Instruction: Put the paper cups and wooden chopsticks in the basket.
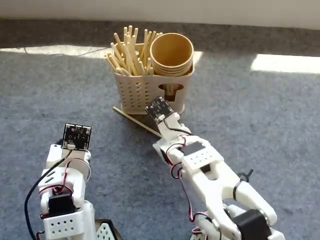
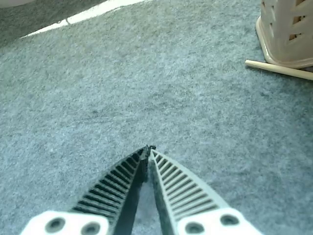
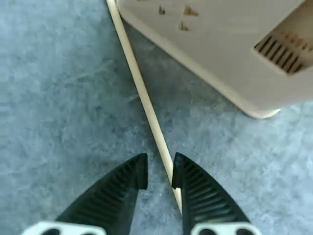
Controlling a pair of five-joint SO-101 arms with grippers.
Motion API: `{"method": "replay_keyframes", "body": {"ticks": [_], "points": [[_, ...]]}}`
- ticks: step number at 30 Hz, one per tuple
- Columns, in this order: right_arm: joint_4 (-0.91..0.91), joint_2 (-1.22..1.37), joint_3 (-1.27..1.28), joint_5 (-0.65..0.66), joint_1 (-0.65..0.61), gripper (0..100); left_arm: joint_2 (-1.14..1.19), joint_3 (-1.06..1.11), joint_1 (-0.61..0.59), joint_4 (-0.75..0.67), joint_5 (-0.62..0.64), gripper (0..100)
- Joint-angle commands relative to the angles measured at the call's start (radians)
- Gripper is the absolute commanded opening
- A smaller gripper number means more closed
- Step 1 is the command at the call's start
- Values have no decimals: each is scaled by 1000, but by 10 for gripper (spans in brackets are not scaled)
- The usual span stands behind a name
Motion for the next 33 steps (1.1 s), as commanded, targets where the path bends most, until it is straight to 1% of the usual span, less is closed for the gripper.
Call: {"method": "replay_keyframes", "body": {"ticks": [1,10,22,24,25,27,29,33], "points": [[-8,82,-77,14,13,98,-7,19,-5,5,-5,5],[-4,248,-160,14,13,98,-7,19,-5,5,-5,5],[-4,263,-157,14,10,97,-7,19,-8,5,-5,5],[-4,263,-153,15,7,72,-7,19,-8,5,-5,5],[-2,262,-153,17,7,43,-7,19,-8,5,-5,5],[-1,252,-153,61,7,1,-7,19,-8,5,-5,5],[48,251,-154,112,7,6,-7,19,-10,5,-5,5],[280,237,-205,126,7,6,-7,19,-10,5,-5,5]]}}
